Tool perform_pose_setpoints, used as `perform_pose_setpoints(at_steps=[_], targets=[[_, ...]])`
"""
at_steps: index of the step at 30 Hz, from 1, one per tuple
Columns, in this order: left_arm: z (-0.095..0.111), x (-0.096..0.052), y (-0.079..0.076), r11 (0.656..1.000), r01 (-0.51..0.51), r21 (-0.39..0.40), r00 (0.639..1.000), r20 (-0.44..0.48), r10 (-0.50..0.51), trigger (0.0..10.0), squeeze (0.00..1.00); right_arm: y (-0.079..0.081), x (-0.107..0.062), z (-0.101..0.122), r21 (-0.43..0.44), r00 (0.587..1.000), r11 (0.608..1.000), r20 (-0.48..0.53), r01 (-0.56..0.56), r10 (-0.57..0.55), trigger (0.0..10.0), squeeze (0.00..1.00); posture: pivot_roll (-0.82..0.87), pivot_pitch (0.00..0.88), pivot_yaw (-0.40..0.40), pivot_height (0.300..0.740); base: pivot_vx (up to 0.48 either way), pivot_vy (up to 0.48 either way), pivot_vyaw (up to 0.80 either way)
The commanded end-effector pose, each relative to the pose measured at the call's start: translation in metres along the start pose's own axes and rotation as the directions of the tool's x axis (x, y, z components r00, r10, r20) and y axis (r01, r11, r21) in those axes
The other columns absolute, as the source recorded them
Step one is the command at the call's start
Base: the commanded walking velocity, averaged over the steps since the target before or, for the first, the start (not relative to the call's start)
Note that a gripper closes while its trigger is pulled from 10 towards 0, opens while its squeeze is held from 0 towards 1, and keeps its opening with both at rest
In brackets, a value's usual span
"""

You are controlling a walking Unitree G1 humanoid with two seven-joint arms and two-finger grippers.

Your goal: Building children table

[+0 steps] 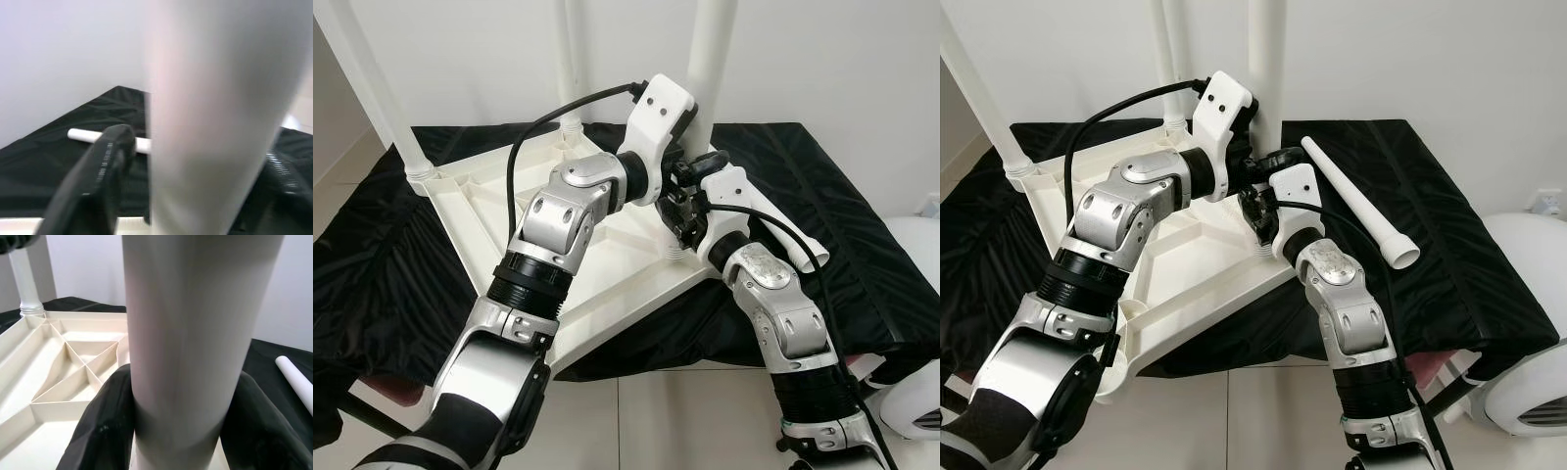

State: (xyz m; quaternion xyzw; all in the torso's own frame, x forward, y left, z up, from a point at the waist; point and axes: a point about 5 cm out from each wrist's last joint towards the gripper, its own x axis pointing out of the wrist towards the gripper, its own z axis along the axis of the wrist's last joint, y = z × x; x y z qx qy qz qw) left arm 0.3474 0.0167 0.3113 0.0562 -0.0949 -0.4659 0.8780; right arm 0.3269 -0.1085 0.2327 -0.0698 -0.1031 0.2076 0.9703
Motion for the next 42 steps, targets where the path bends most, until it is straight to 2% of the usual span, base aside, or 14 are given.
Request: perform_pose_setpoints(at_steps=[1, 2, 4, 5, 6, 9, 10, 11, 13, 16, 19, 23, 37, 42], targets=[[0.002, 0.000, -0.004, 1.000, 0.020, -0.009, 1.000, 0.014, -0.020, 10.0, 1.00, -0.002, 0.000, -0.002, 0.015, 1.000, 1.000, -0.001, 0.020, -0.020, 0.0, 0.00, -0.07, 0.043, 0.031, 0.740, 0.000, 0.000, 0.00], [0.003, -0.001, -0.004, 1.000, 0.023, -0.005, 1.000, 0.013, -0.023, 10.0, 1.00, -0.002, 0.000, -0.002, 0.013, 1.000, 1.000, 0.000, 0.024, -0.024, 3.5, 0.00, -0.07, 0.043, 0.034, 0.740, 0.000, 0.000, 0.00], [0.003, -0.001, -0.004, 1.000, 0.024, -0.003, 1.000, 0.012, -0.023, 10.0, 1.00, -0.002, 0.000, -0.002, 0.011, 1.000, 1.000, 0.002, 0.024, -0.024, 3.5, 0.00, -0.07, 0.043, 0.034, 0.740, 0.000, 0.000, 0.00], [0.005, -0.001, -0.003, 1.000, 0.022, 0.000, 1.000, 0.010, -0.022, 10.0, 1.00, -0.003, 0.000, -0.001, 0.008, 1.000, 1.000, 0.002, 0.028, -0.028, 10.0, 0.00, -0.07, 0.052, 0.035, 0.740, 0.000, 0.000, 0.00], [0.007, -0.001, -0.001, 1.000, 0.025, -0.009, 1.000, 0.010, -0.025, 10.0, 0.00, -0.004, 0.000, -0.002, 0.009, 0.999, 0.999, 0.003, 0.037, -0.037, 10.0, 0.00, -0.07, 0.048, 0.041, 0.740, 0.000, 0.000, 0.00], [0.009, -0.002, 0.000, 0.999, 0.037, -0.028, 0.999, 0.012, -0.037, 10.0, 0.00, -0.005, 0.000, -0.002, 0.010, 0.999, 0.999, 0.002, 0.046, -0.046, 10.0, 0.00, -0.07, 0.049, 0.043, 0.740, 0.000, 0.000, 0.00], [0.011, -0.003, 0.000, 0.996, 0.061, -0.062, 0.998, 0.018, -0.060, 10.0, 0.00, -0.007, 0.000, -0.003, 0.011, 0.998, 0.998, 0.004, 0.057, -0.057, 10.0, 0.00, -0.07, 0.048, 0.047, 0.740, 0.000, 0.000, 0.00], [0.011, -0.003, 0.000, 0.996, 0.061, -0.062, 0.998, 0.018, -0.060, 10.0, 0.00, -0.007, 0.000, -0.003, 0.011, 0.998, 0.998, 0.004, 0.057, -0.057, 10.0, 0.00, -0.07, 0.048, 0.047, 0.740, 0.000, 0.000, 0.00], [0.017, -0.007, -0.002, 0.981, 0.135, -0.137, 0.990, 0.046, -0.130, 10.0, 0.00, -0.010, 0.000, -0.003, 0.014, 0.996, 0.996, 0.004, 0.085, -0.085, 10.0, 0.00, -0.07, 0.052, 0.053, 0.740, 0.000, 0.000, 0.00], [0.018, -0.008, -0.003, 0.974, 0.160, -0.159, 0.987, 0.056, -0.153, 10.0, 0.00, -0.011, 0.000, -0.004, 0.014, 0.995, 0.995, 0.004, 0.095, -0.096, 10.0, 0.00, -0.07, 0.052, 0.053, 0.740, 0.000, 0.000, 0.00], [0.025, -0.015, -0.005, 0.948, 0.244, -0.206, 0.969, 0.098, -0.228, 10.0, 0.00, -0.017, 0.001, -0.004, 0.010, 0.991, 0.991, 0.008, 0.134, -0.134, 10.0, 0.00, -0.07, 0.045, 0.058, 0.740, 0.000, 0.000, 0.00], [0.030, -0.021, -0.003, 0.922, 0.287, -0.260, 0.956, 0.138, -0.258, 10.0, 0.00, -0.024, 0.001, -0.004, 0.017, 0.984, 0.984, 0.006, 0.175, -0.175, 10.0, 0.00, -0.08, 0.044, 0.060, 0.740, 0.000, 0.000, 0.00], [0.033, -0.029, -0.002, 0.925, 0.291, -0.242, 0.955, 0.132, -0.266, 10.0, 0.00, -0.027, 0.001, -0.007, 0.036, 0.978, 0.977, -0.008, 0.209, -0.209, 10.0, 0.00, -0.07, 0.054, 0.069, 0.740, 0.000, 0.000, 0.00], [0.033, -0.033, 0.003, 0.938, 0.260, -0.228, 0.964, 0.123, -0.237, 10.0, 0.00, -0.028, 0.002, -0.008, 0.048, 0.976, 0.974, -0.008, 0.220, -0.220, 10.0, 0.00, -0.06, 0.053, 0.071, 0.740, 0.000, 0.000, 0.00]])
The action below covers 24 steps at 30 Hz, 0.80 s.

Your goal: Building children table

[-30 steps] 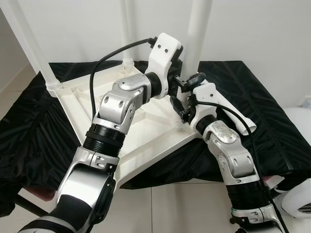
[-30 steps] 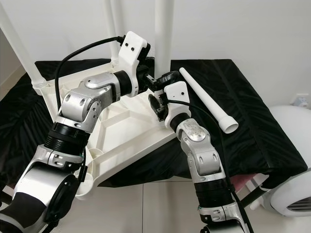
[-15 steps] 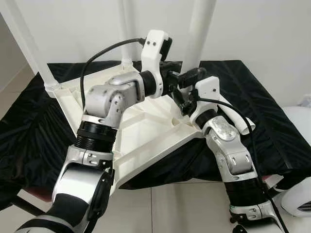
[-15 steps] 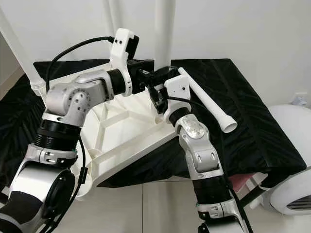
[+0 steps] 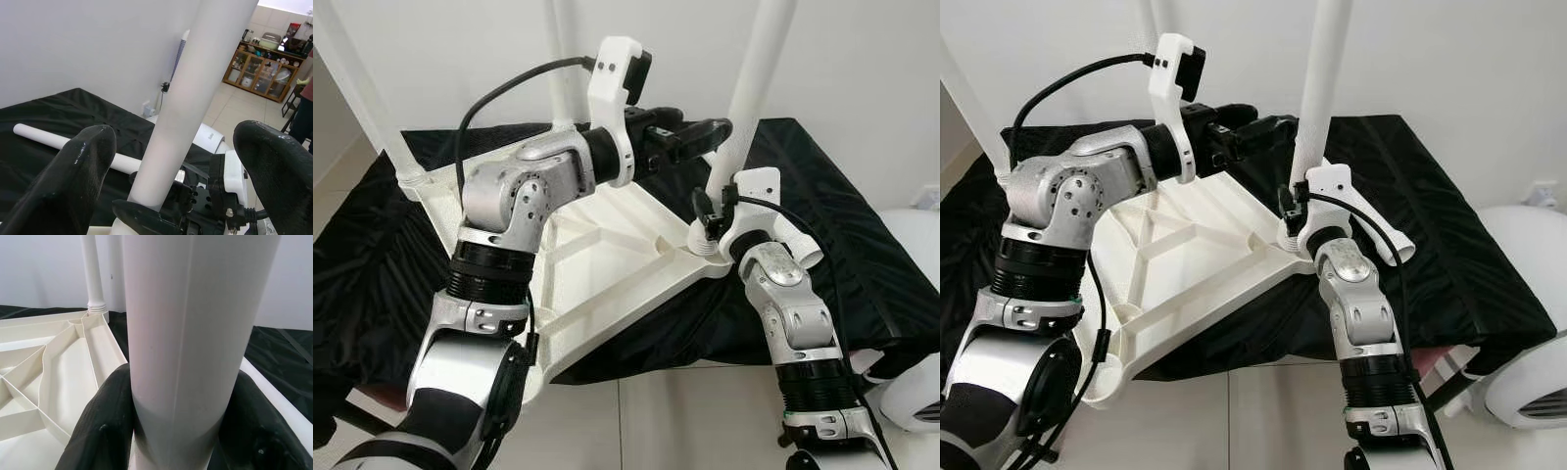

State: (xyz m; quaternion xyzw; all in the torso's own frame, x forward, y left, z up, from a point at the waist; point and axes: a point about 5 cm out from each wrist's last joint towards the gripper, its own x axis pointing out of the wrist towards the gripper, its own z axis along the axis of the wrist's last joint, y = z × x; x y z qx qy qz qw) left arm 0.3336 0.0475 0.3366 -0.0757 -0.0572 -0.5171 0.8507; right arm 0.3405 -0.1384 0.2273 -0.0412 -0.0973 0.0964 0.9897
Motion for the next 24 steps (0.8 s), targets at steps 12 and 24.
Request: perform_pose_setpoints(at_steps=[12, 24], targets=[[-0.035, -0.013, 0.019, 0.999, -0.039, 0.035, 0.994, -0.098, 0.042, 10.0, 0.00, -0.013, 0.003, 0.010, 0.028, 0.998, 0.998, 0.044, 0.049, -0.050, 10.0, 0.00, -0.08, 0.039, 0.081, 0.740, 0.000, 0.000, 0.00], [-0.091, -0.011, 0.033, 0.949, -0.297, 0.102, 0.928, -0.202, 0.312, 10.0, 0.00, -0.026, 0.005, 0.016, 0.048, 0.992, 0.994, 0.076, 0.098, -0.102, 10.0, 0.00, -0.09, 0.026, 0.082, 0.740, 0.000, 0.000, 0.00]])
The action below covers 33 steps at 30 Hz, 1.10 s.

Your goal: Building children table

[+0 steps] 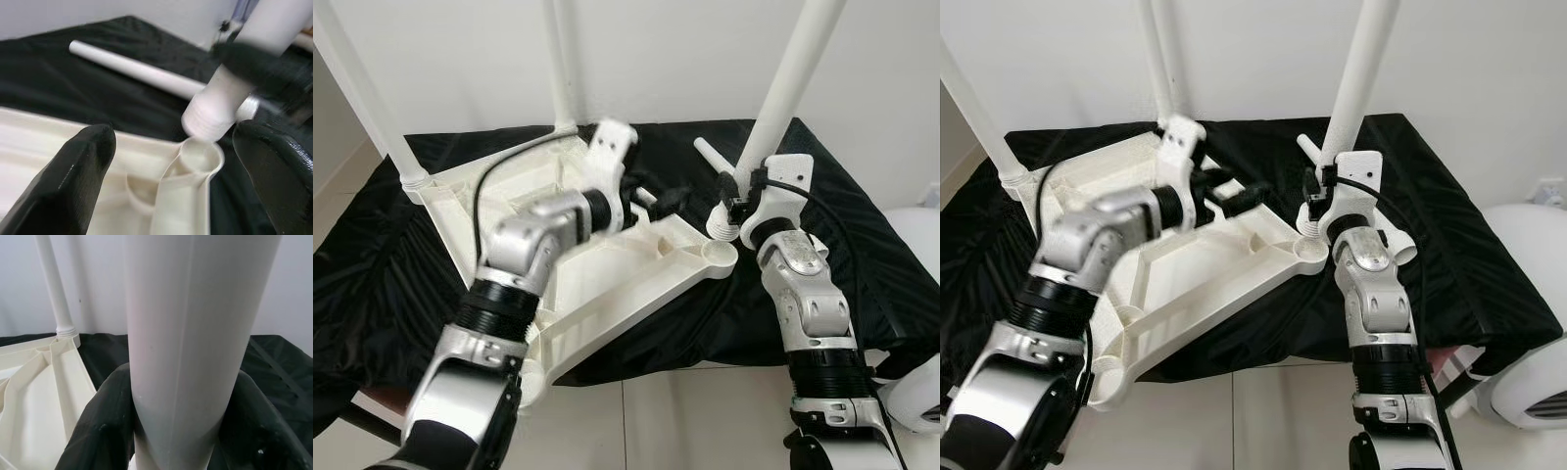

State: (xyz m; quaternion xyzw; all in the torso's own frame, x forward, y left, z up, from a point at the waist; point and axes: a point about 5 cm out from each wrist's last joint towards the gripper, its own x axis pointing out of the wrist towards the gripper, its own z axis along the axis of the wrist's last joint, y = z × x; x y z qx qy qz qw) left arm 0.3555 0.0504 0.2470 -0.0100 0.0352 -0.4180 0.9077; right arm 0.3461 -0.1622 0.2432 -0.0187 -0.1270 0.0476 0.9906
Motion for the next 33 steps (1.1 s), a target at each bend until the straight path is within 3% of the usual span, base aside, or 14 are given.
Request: perform_pose_setpoints(at_steps=[1, 4, 6, 9, 18, 19, 20, 21, 23, 24, 26, 33], targets=[[-0.004, 0.000, 0.006, 0.996, -0.080, 0.025, 0.997, 0.002, 0.080, 10.0, 0.00, 0.000, 0.002, 0.003, 0.016, 1.000, 1.000, 0.019, -0.003, 0.003, 10.0, 0.00, -0.09, 0.026, 0.082, 0.740, 0.000, 0.000, 0.00], [-0.015, 0.001, 0.013, 0.972, -0.190, 0.136, 0.981, -0.003, 0.192, 10.0, 0.00, -0.004, 0.000, 0.005, 0.008, 0.999, 1.000, 0.032, 0.008, -0.008, 10.0, 0.00, -0.10, 0.029, 0.091, 0.740, 0.000, 0.000, 0.00], [-0.017, 0.002, 0.016, 0.959, -0.238, 0.154, 0.970, 0.000, 0.241, 10.0, 0.00, -0.006, -0.001, 0.005, 0.006, 0.999, 1.000, 0.035, 0.017, -0.017, 10.0, 0.00, -0.10, 0.033, 0.096, 0.740, 0.000, 0.000, 0.00], [-0.018, 0.005, 0.013, 0.956, -0.274, 0.102, 0.962, 0.039, 0.271, 10.0, 0.00, -0.008, -0.002, 0.004, 0.012, 0.999, 0.999, 0.038, 0.033, -0.033, 10.0, 0.00, -0.10, 0.038, 0.096, 0.740, 0.000, 0.000, 0.00], [-0.024, 0.009, 0.000, 0.978, -0.178, 0.109, 0.984, 0.024, 0.176, 10.0, 0.00, -0.010, -0.002, 0.005, 0.020, 0.998, 0.999, 0.051, 0.037, -0.038, 10.0, 0.00, -0.11, 0.059, 0.098, 0.740, 0.000, 0.000, 0.00], [-0.032, 0.013, -0.009, 0.978, -0.123, 0.171, 0.991, -0.031, 0.130, 10.0, 0.00, -0.012, -0.002, 0.005, 0.020, 0.997, 0.999, 0.055, 0.046, -0.047, 10.0, 0.00, -0.10, 0.057, 0.097, 0.740, 0.000, 0.000, 0.00], [-0.032, 0.013, -0.009, 0.978, -0.123, 0.171, 0.991, -0.031, 0.130, 10.0, 0.00, -0.012, -0.002, 0.005, 0.020, 0.997, 0.999, 0.055, 0.046, -0.047, 10.0, 0.00, -0.10, 0.057, 0.097, 0.740, 0.000, 0.000, 0.00], [-0.039, 0.017, -0.020, 0.962, -0.076, 0.261, 0.994, -0.056, 0.094, 10.0, 0.00, -0.014, -0.002, 0.006, 0.029, 0.997, 0.998, 0.063, 0.053, -0.055, 10.0, 0.00, -0.10, 0.057, 0.098, 0.740, 0.000, 0.000, 0.00], [-0.039, 0.017, -0.020, 0.962, -0.076, 0.261, 0.994, -0.056, 0.094, 10.0, 0.00, -0.014, -0.002, 0.006, 0.029, 0.997, 0.998, 0.063, 0.053, -0.055, 10.0, 0.00, -0.10, 0.057, 0.098, 0.740, 0.000, 0.000, 0.00], [-0.044, 0.023, -0.033, 0.956, -0.043, 0.291, 0.995, -0.074, 0.067, 10.0, 0.00, -0.015, -0.003, 0.007, 0.036, 0.996, 0.998, 0.068, 0.057, -0.059, 10.0, 0.00, -0.10, 0.061, 0.094, 0.740, 0.000, 0.000, 0.00], [-0.049, 0.027, -0.040, 0.950, -0.041, 0.309, 0.994, -0.086, 0.071, 10.0, 0.00, -0.015, -0.003, 0.007, 0.037, 0.996, 0.998, 0.071, 0.058, -0.060, 10.0, 0.00, -0.10, 0.056, 0.094, 0.740, 0.000, 0.000, 0.00], [-0.065, 0.024, -0.042, 0.937, -0.049, 0.344, 0.987, -0.124, 0.097, 10.0, 0.00, -0.014, -0.004, 0.007, 0.045, 0.995, 0.997, 0.072, 0.064, -0.068, 10.0, 0.00, -0.09, 0.062, 0.092, 0.740, 0.000, 0.000, 0.00]])
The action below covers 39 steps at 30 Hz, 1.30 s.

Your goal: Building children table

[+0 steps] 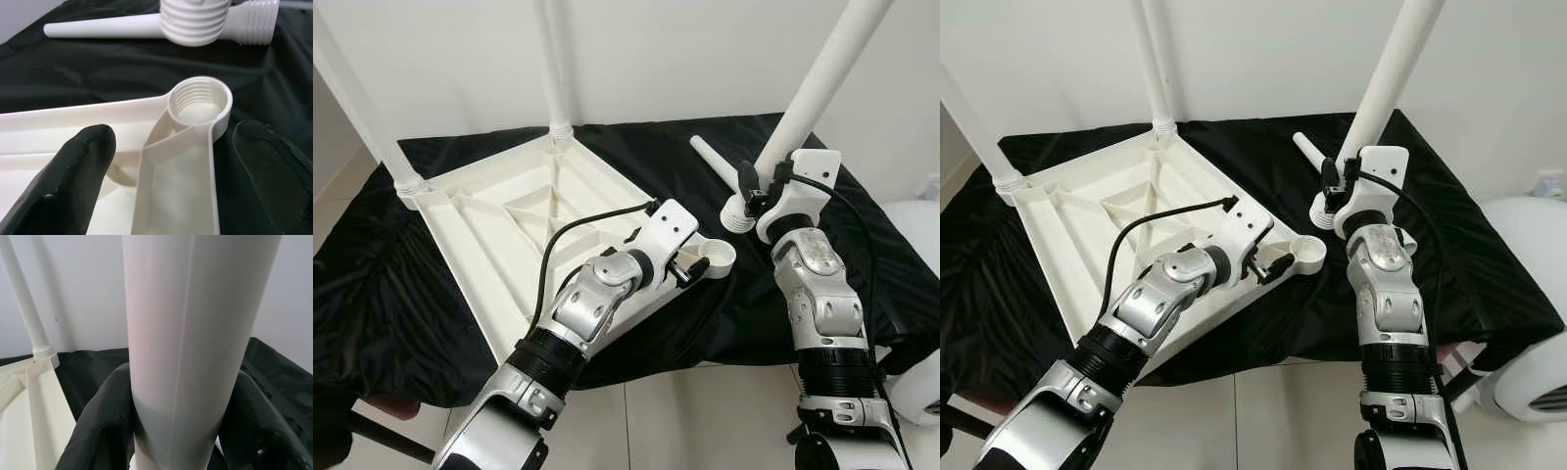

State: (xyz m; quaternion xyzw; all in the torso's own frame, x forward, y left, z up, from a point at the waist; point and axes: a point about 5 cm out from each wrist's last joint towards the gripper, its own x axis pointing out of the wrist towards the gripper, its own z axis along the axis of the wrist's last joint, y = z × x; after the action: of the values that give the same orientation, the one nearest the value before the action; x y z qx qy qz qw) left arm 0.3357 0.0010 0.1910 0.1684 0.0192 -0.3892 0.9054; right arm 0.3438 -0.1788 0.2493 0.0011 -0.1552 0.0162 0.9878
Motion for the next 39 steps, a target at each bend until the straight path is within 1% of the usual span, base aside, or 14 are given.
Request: perform_pose_setpoints(at_steps=[1, 11, 14, 15, 16, 20, 22, 24, 31, 32, 33, 34, 35, 39], targets=[[-0.009, -0.003, -0.001, 1.000, -0.009, 0.011, 1.000, -0.021, 0.010, 10.0, 0.00, 0.003, -0.001, 0.001, 0.015, 1.000, 1.000, 0.016, -0.002, 0.002, 10.0, 0.00, -0.09, 0.062, 0.092, 0.740, 0.000, 0.000, 0.00], [-0.017, -0.003, -0.008, 0.998, 0.048, 0.035, 0.997, -0.055, -0.046, 10.0, 0.00, 0.001, -0.003, 0.000, 0.011, 1.000, 1.000, 0.012, 0.005, -0.005, 10.0, 0.00, -0.10, 0.061, 0.095, 0.740, 0.000, 0.000, 0.00], [-0.029, 0.002, -0.025, 0.992, 0.101, 0.074, 0.991, -0.099, -0.093, 10.0, 0.00, -0.001, -0.002, 0.002, 0.008, 1.000, 1.000, 0.020, 0.009, -0.009, 10.0, 0.00, -0.10, 0.059, 0.098, 0.740, 0.000, 0.000, 0.00], [-0.031, 0.003, -0.028, 0.992, 0.109, 0.064, 0.989, -0.109, -0.101, 10.0, 0.00, -0.002, -0.003, 0.003, 0.005, 1.000, 1.000, 0.022, 0.010, -0.010, 10.0, 0.00, -0.11, 0.059, 0.100, 0.740, 0.000, 0.000, 0.00], [-0.031, 0.004, -0.030, 0.992, 0.114, 0.053, 0.988, -0.110, -0.108, 10.0, 0.00, -0.002, -0.003, 0.003, 0.003, 1.000, 1.000, 0.023, 0.012, -0.012, 10.0, 0.00, -0.11, 0.059, 0.100, 0.740, 0.000, 0.000, 0.00], [-0.030, 0.007, -0.039, 0.986, 0.154, 0.062, 0.983, -0.113, -0.147, 10.0, 0.00, -0.005, -0.003, 0.004, -0.004, 0.999, 1.000, 0.027, 0.022, -0.022, 10.0, 0.00, -0.11, 0.063, 0.104, 0.740, 0.000, 0.000, 0.00], [-0.031, 0.008, -0.041, 0.984, 0.164, 0.075, 0.981, -0.118, -0.155, 10.0, 0.00, -0.006, -0.004, 0.005, -0.006, 0.999, 1.000, 0.028, 0.026, -0.026, 10.0, 0.00, -0.11, 0.063, 0.105, 0.740, 0.000, 0.000, 0.00], [-0.033, 0.009, -0.043, 0.984, 0.166, 0.063, 0.979, -0.129, -0.157, 10.0, 0.00, -0.007, -0.004, 0.005, -0.006, 0.999, 1.000, 0.028, 0.029, -0.029, 10.0, 0.00, -0.11, 0.064, 0.106, 0.740, 0.000, 0.000, 0.00], [-0.037, 0.013, -0.044, 0.987, 0.157, 0.031, 0.975, -0.163, -0.150, 10.0, 0.00, -0.007, -0.004, 0.005, -0.007, 0.999, 1.000, 0.027, 0.030, -0.029, 10.0, 0.00, -0.12, 0.064, 0.107, 0.740, 0.000, 0.000, 0.00], [-0.038, 0.015, -0.041, 0.992, 0.128, 0.000, 0.975, -0.183, -0.126, 10.0, 0.00, -0.007, -0.004, 0.005, -0.010, 0.999, 0.999, 0.026, 0.031, -0.031, 10.0, 0.00, -0.12, 0.068, 0.106, 0.740, 0.000, 0.000, 0.00], [-0.038, 0.015, -0.041, 0.992, 0.128, 0.000, 0.975, -0.183, -0.126, 10.0, 0.00, -0.007, -0.004, 0.005, -0.010, 0.999, 0.999, 0.026, 0.031, -0.031, 10.0, 0.00, -0.12, 0.068, 0.106, 0.740, 0.000, 0.000, 0.00], [-0.040, 0.018, -0.039, 0.994, 0.099, -0.049, 0.972, -0.210, -0.107, 10.0, 0.00, -0.007, -0.004, 0.005, -0.012, 0.999, 0.999, 0.026, 0.033, -0.032, 10.0, 0.00, -0.12, 0.069, 0.105, 0.740, 0.000, 0.000, 0.00], [-0.039, 0.020, -0.034, 0.996, 0.068, -0.063, 0.971, -0.223, -0.080, 10.0, 0.00, -0.008, -0.004, 0.006, -0.016, 0.999, 0.999, 0.027, 0.031, -0.031, 10.0, 0.00, -0.12, 0.070, 0.103, 0.740, 0.000, 0.000, 0.00], [-0.038, 0.023, -0.030, 0.997, 0.041, -0.066, 0.972, -0.231, -0.055, 10.0, 0.00, -0.008, -0.004, 0.006, -0.020, 0.999, 0.999, 0.028, 0.028, -0.028, 10.0, 0.00, -0.12, 0.070, 0.103, 0.740, 0.000, 0.000, 0.00]])
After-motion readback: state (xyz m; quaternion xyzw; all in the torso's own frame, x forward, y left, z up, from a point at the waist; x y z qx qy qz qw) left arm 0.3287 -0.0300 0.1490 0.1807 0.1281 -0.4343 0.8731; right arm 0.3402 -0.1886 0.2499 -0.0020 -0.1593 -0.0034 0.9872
